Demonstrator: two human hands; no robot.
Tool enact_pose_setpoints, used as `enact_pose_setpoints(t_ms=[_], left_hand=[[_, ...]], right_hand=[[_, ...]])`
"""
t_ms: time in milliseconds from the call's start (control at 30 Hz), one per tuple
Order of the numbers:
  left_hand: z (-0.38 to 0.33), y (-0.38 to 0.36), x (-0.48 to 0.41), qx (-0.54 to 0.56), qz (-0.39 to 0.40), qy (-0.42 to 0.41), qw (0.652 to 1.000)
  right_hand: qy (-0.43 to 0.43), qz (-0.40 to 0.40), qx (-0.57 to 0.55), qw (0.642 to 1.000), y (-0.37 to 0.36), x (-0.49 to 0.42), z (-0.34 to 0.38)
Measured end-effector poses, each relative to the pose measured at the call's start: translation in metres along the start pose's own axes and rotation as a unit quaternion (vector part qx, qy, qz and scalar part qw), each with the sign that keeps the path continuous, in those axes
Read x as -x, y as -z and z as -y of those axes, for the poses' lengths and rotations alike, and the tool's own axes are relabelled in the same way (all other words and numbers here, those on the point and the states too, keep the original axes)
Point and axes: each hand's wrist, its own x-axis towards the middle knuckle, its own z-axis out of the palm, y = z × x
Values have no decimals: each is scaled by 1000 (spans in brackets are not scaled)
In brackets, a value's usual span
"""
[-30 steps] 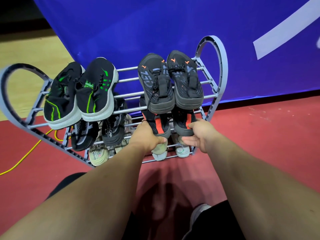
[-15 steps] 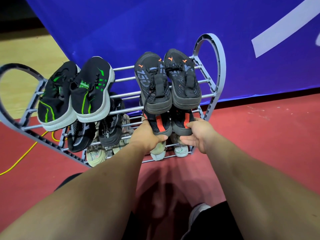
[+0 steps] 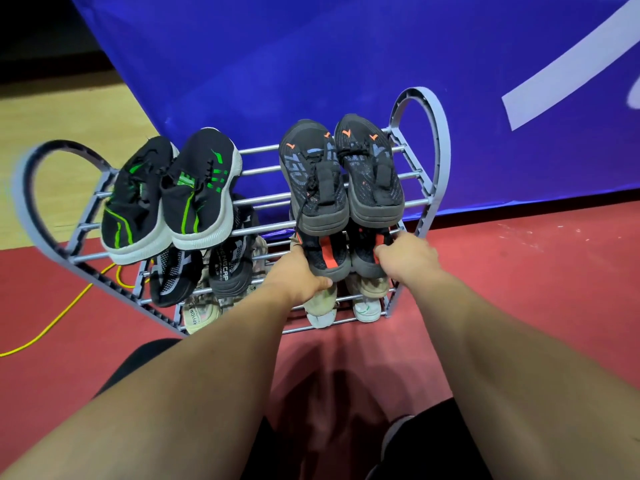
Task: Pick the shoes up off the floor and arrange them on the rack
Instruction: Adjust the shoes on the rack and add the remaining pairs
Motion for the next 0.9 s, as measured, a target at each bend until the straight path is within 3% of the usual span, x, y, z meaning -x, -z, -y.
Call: enact_pose_setpoints(t_ms=[67, 133, 233, 300, 400, 600, 900], left_hand=[[3, 15, 14, -19, 0, -10, 1000], [13, 32, 30, -25, 7, -3, 1000], [40, 59, 59, -21, 6, 21, 1000], [59, 78, 81, -24, -14, 38, 999], [85, 96, 108, -29, -55, 67, 996], [136, 105, 113, -21, -90, 130, 987], [181, 111, 82, 105, -153, 180, 966]], right_hand=[[52, -24, 92, 994, 10, 12, 15], [97, 9, 76, 992, 15, 27, 28], [107, 182, -48, 976, 11, 58, 43], [137, 275, 8, 952, 4, 79, 52], [162, 321, 48, 932, -13, 104, 64], [178, 303, -3, 936, -56, 113, 99], [80, 223, -163, 958, -126, 101, 150]])
